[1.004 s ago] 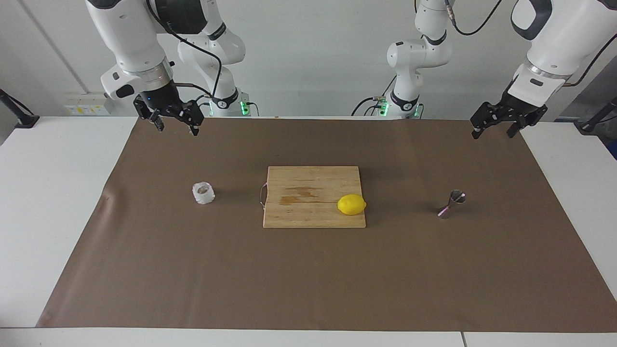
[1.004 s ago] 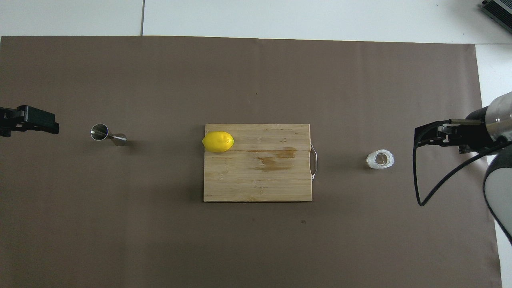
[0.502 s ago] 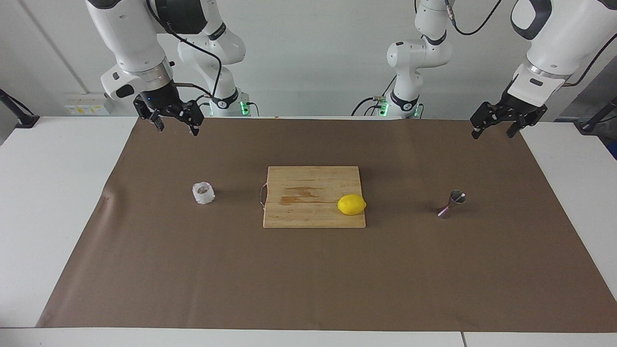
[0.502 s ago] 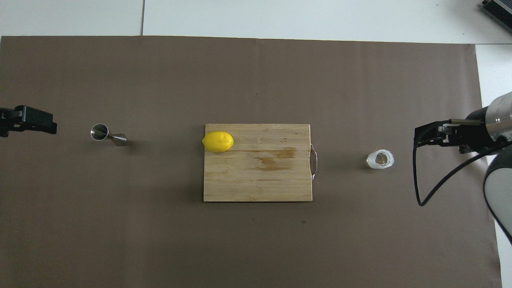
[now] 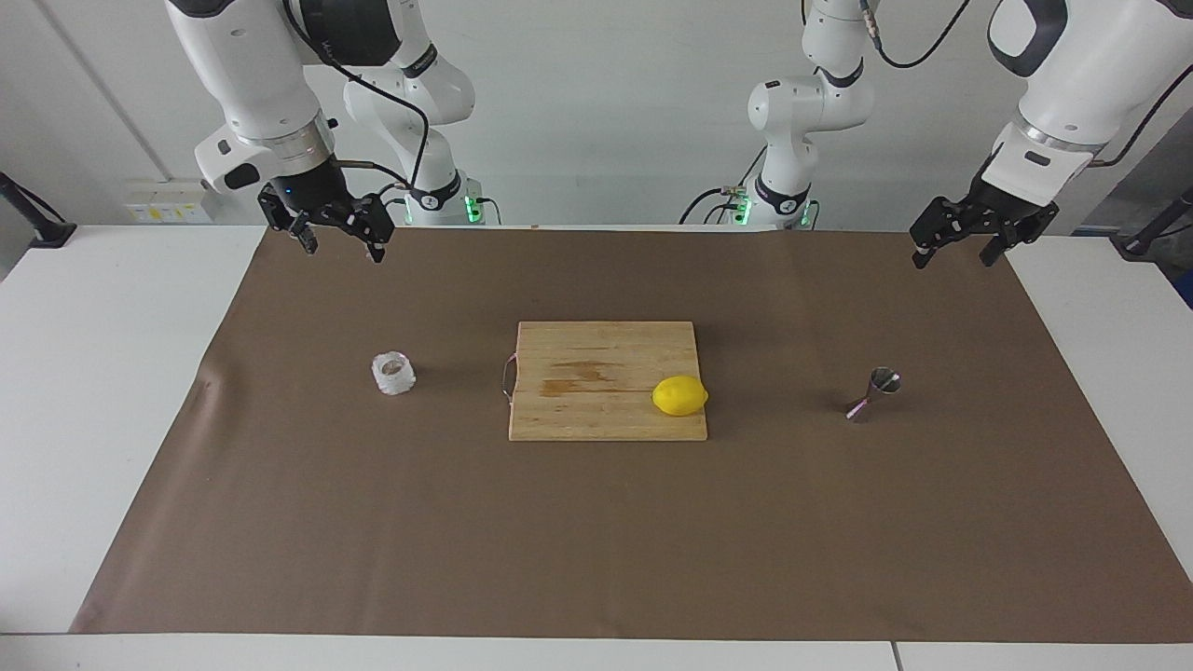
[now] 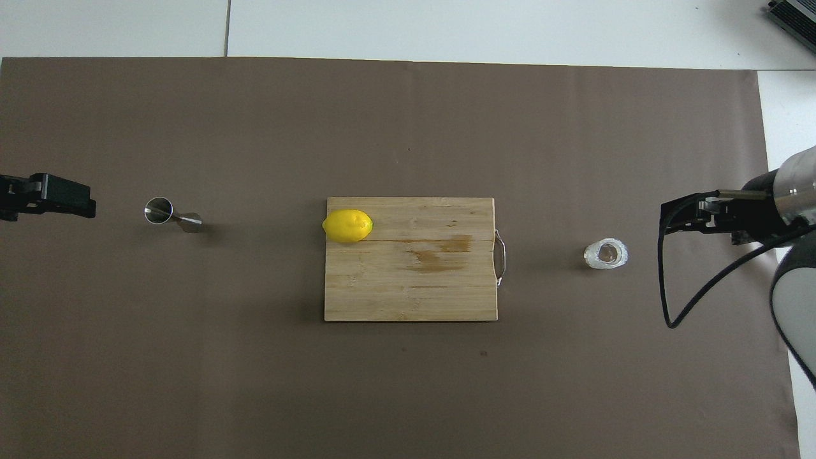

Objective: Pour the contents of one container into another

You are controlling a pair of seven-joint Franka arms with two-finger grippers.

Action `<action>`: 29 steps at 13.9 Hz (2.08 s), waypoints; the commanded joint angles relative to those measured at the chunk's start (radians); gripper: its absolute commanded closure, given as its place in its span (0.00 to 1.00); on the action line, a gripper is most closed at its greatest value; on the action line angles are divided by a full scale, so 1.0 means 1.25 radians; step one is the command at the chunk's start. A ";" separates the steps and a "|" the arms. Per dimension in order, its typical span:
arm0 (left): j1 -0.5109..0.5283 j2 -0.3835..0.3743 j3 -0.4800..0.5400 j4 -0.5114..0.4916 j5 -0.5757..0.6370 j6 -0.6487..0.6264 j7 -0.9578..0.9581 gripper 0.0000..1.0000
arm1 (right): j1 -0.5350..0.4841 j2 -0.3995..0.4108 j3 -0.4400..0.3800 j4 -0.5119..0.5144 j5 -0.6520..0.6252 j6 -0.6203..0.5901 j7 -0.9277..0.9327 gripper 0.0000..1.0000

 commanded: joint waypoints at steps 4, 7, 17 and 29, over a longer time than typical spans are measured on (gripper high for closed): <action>0.004 -0.029 0.004 -0.042 0.015 0.016 0.013 0.00 | -0.003 -0.012 -0.004 -0.008 0.022 -0.005 -0.012 0.00; 0.018 -0.023 0.008 -0.045 -0.023 0.016 0.002 0.00 | -0.003 -0.012 -0.004 -0.009 0.022 -0.005 -0.012 0.00; 0.154 0.141 0.007 -0.077 -0.368 -0.024 -0.341 0.00 | -0.003 -0.012 -0.004 -0.008 0.022 -0.005 -0.012 0.00; 0.337 0.335 -0.080 -0.095 -0.569 -0.154 -0.619 0.00 | -0.003 -0.012 -0.004 -0.008 0.022 -0.005 -0.012 0.00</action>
